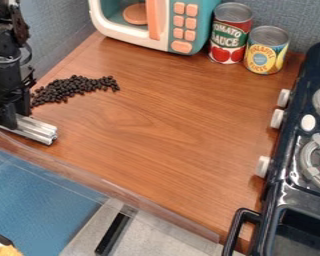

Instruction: Sweep into pile

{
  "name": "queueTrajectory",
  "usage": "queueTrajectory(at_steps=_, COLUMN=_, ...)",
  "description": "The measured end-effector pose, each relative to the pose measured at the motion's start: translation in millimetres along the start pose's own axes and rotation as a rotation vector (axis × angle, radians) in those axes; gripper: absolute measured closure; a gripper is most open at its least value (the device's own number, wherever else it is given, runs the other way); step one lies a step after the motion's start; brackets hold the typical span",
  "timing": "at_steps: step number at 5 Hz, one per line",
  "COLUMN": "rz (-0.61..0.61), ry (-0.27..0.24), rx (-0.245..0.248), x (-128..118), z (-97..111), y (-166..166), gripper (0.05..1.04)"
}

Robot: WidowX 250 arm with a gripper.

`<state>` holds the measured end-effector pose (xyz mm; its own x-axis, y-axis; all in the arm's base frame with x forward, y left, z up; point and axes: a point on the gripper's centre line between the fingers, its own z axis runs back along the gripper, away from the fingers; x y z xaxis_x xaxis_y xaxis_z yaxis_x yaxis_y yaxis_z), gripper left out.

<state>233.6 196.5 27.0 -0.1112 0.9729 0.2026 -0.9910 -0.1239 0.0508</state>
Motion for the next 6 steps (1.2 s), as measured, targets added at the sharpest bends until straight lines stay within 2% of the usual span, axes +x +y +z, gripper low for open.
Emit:
queueTrajectory(at_steps=3, rz=-0.038, ry=0.018, rx=-0.001, x=-15, z=-1, y=3, gripper=0.736)
queueTrajectory(at_steps=6, rz=-0.037, ry=0.052, rx=0.019, x=-18, z=-1, y=-10, gripper=0.736)
